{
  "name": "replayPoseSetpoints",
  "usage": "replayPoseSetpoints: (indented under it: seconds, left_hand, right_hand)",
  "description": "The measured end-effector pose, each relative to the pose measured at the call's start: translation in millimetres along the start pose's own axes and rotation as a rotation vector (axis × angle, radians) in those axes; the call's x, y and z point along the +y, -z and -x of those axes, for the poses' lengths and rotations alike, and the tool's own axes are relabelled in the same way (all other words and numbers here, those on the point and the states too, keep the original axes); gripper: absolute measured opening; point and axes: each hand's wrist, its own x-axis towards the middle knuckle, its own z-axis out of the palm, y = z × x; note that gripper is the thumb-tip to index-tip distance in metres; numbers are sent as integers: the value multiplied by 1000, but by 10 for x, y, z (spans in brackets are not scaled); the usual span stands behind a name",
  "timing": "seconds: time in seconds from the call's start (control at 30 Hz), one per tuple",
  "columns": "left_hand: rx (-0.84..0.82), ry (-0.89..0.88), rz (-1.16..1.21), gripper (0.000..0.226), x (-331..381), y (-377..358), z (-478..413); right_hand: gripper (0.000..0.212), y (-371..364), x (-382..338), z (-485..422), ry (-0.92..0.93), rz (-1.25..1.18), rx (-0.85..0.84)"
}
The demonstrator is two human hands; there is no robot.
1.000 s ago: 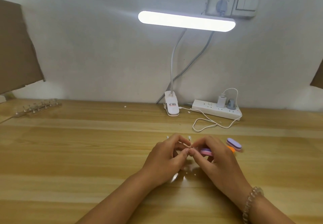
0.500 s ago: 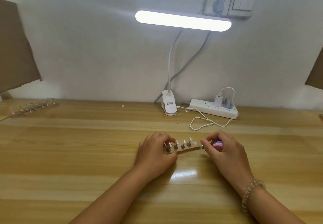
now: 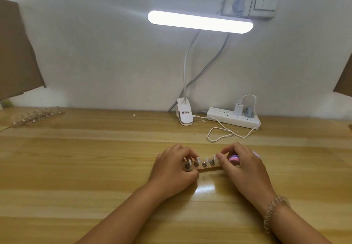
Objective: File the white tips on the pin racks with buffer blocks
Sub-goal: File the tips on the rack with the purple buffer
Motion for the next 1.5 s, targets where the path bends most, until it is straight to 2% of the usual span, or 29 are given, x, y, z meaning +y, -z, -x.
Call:
replayPoseSetpoints:
  seconds: [0.13,0.3,0.53,0.67,0.83,0.87,0.93,1.0,1.07,1.13,1.27,1.4,1.5]
  left_hand:
    - [9,19,-16,21,12,-2,0]
    - [18,51,-31,23,23,15,-3]
    - [13,67,-23,17,12,8,10]
    - [1,108,-49,23,-1,1,-9]
    - [146,210,-107,48,-46,19,-45]
    - [208,186,-136,48,-20,25,-31]
    - [292,14,-158,39,72,16,18]
    - [209,-164,-156,32,146,-14,84]
    - [41,-216,-98,27,178,-33,119]
    - [-63,-186,5,18,152,-30,99]
    - [-79,-105,193,5,98,-4,51]
    - [-87,0,309,16,87,-13,7]
    - [-123,17,339,20,80,3,-22]
  right_hand:
    - [16,10,-41,23,70,0,1]
    - [25,17,-113,85,198,177,5]
    - [18,15,-131,91,251,222,-60]
    - [18,8,-139,94,251,194,-71]
    - [16,-35,-147,128,270,107,-82]
    - [16,-43,-149,131,267,72,-82]
    - [19,-53,-149,129,261,-4,-67]
    - [23,-57,-160,124,246,-88,-37]
    - [23,-54,-175,120,220,-166,-17]
    - [21,-53,-193,124,210,-220,-25]
    - [19,-70,-220,150,220,-230,-96]
    - [20,-35,-221,158,61,-376,-188]
    - [25,-29,-211,149,48,-396,-217]
